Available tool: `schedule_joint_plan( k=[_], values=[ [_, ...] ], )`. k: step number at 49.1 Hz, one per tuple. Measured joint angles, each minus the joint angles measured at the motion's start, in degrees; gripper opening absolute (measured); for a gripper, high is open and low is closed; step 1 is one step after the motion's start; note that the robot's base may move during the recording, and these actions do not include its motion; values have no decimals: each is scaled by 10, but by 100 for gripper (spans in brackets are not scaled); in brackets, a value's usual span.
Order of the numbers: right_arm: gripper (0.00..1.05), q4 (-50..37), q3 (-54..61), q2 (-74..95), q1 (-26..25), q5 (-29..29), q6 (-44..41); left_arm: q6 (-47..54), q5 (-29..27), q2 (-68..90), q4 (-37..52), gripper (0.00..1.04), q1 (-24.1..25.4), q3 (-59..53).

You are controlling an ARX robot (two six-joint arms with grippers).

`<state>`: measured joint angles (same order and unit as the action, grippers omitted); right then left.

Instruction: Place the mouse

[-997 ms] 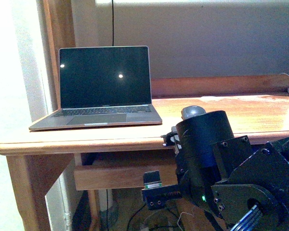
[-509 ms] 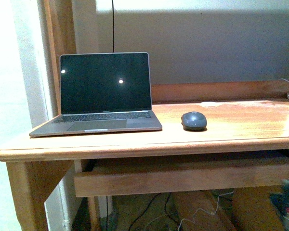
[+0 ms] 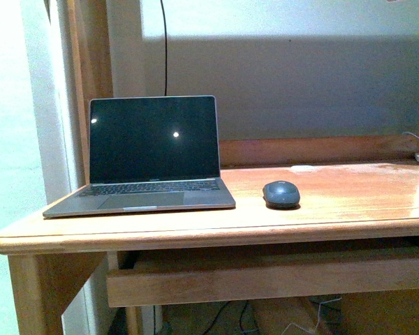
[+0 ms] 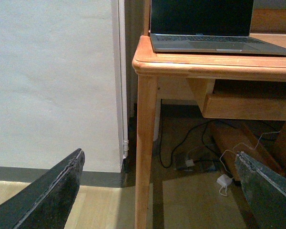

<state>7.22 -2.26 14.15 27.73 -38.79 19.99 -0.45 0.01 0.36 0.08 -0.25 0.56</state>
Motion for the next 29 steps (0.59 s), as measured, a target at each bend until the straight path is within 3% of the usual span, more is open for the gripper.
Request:
schedule_joint_plan(
  k=[11,16,23,29],
  values=[
    [95,-17,15,-29,-29,25,-17,0,0,0,0,97,0,0],
    [80,-60,20,-79,-66,98,-64,0,0,0,0,97,0,0],
    [60,-83,20,-146,-146,250,-148,0,0,0,0,97,0,0],
    [41,-75,20,-146,-182,296,-177,0,0,-1,0,97,0,0]
  ],
)
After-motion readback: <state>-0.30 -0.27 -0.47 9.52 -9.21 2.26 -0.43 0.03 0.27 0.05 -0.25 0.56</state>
